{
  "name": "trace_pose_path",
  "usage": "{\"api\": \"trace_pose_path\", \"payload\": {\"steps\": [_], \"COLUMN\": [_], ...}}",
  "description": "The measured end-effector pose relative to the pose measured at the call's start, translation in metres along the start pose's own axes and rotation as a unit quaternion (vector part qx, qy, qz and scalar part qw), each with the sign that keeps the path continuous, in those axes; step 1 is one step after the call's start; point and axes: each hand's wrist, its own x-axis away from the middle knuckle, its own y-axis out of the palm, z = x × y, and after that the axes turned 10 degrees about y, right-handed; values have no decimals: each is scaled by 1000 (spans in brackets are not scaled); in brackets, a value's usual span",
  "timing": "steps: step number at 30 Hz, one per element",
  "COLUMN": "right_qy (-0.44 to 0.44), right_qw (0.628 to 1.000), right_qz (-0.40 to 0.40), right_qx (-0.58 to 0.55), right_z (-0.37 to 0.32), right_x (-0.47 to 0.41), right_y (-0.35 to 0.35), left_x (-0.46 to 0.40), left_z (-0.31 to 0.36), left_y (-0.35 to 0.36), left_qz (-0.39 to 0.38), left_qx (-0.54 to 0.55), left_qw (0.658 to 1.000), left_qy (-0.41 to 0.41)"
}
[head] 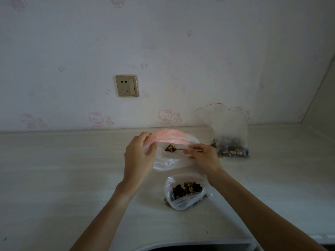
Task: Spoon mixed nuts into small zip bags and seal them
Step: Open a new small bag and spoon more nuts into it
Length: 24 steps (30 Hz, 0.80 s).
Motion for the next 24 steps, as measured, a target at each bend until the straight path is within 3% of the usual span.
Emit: {"api": "trace_pose_path", "payload": {"steps": [17,24], "right_qy": [-41,-56], "right_qw": [999,998], "right_qz": [-1,-28], "right_qx": [35,31], "right_z": [-10,-22], "right_x": [21,43], "right_y": [-60,-60], "left_x": [-10,14], "left_z": [-10,-11], "left_y": [12,-10], "left_qz": [-42,-39], "left_qx": [37,-8], "left_qw": [997,998], "left_qy": [-54,-57]}}
